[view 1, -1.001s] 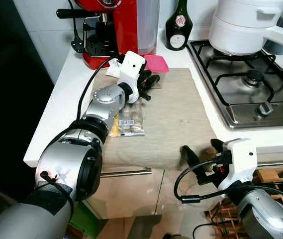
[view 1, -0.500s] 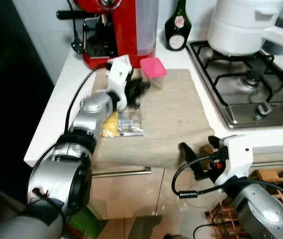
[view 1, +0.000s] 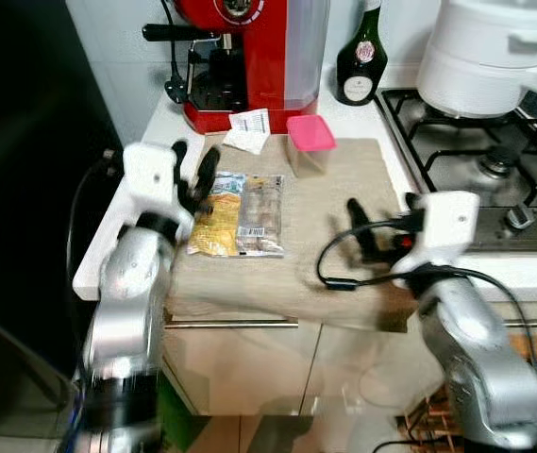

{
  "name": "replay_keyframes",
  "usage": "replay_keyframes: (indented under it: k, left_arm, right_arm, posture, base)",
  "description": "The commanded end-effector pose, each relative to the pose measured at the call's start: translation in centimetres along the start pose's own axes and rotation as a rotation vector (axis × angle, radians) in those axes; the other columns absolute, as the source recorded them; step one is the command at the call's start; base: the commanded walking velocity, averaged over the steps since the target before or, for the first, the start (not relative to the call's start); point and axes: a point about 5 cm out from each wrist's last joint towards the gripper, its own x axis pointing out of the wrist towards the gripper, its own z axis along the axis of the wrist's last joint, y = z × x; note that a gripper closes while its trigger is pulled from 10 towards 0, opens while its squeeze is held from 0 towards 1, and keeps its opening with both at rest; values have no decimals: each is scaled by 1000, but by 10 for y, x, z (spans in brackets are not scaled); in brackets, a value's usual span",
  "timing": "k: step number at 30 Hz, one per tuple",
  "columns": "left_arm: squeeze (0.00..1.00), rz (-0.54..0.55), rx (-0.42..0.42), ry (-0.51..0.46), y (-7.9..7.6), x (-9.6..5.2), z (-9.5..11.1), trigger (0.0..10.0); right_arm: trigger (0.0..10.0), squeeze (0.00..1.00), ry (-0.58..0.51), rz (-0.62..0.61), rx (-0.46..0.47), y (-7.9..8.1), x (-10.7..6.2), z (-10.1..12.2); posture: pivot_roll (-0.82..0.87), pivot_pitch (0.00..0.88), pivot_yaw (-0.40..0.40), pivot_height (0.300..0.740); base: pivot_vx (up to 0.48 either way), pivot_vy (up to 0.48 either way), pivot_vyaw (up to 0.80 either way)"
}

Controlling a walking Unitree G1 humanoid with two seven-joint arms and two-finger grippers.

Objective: Restocking fridge

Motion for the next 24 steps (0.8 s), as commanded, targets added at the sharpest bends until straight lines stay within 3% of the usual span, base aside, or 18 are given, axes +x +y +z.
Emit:
replay_keyframes:
  k: [1, 4, 8, 10, 11, 13, 14, 15, 17, 19, 24]
  left_arm:
    - [1000, 1, 29, 10, 0, -5, 5, 10000]
    - [1000, -12, 71, 63, 1, -22, 0, 10000]
    - [1000, 5, 37, 81, -1, -38, 0, 10000]
    - [1000, 45, 14, 63, -2, -40, 6, 10000]
    - [1000, 74, 29, 6, -2, -41, 14, 10000]
    - [1000, 109, 97, -92, -3, -37, 29, 10000]
    - [1000, 109, 97, -92, -3, -37, 29, 10000]
    - [1000, 167, 163, -205, 3, -29, 50, 10000]
    - [1000, 186, 180, -235, 5, -27, 57, 10000]
    - [1000, 188, 236, -283, 7, -16, 72, 10000]
    - [1000, 143, 195, -326, 2, -7, 83, 10000]
  right_arm:
    - [10000, 0, -37, -25, -44, 0, 2, 2]
    - [10000, 0, -56, -107, -96, -7, -2, 0]
    - [10000, 0, -83, -169, -153, -8, -15, 0]
    - [10000, 0, -104, -170, -148, -7, -15, 0]
    - [10000, 0, -138, -182, -133, -10, -13, 4]
    - [10000, 0, -213, -182, -105, -13, -7, 15]
    - [10000, 0, -213, -182, -105, -13, -7, 15]
    - [10000, 0, -349, -155, -117, -9, 4, 40]
    - [10000, 0, -389, -152, -125, -8, 7, 48]
    - [10000, 0, -492, -128, -110, -1, 17, 76]
    - [10000, 0, -499, -117, -83, 1, 21, 76]
  posture:
    - [-83, 0, 33, 740]
    - [-57, 0, 27, 740]
    - [-46, 0, 20, 740]
    - [-42, 0, 12, 740]
    - [-36, 0, 6, 740]
    - [-34, 0, 0, 740]
    - [-34, 0, 0, 740]
    - [-29, 0, -1, 740]
    - [-28, 0, -2, 740]
    - [-30, 0, -1, 740]
    - [-31, 0, -2, 740]
  base:
    - [0, 0, 0]
    - [0, 0, 0]
    - [0, 0, 0]
    - [0, 0, 0]
    - [0, 0, 0]
    - [0, 0, 0]
    - [0, 0, 0]
    - [0, 0, 0]
    - [0, 0, 0]
    - [0, 0, 0]
    - [0, 0, 0]
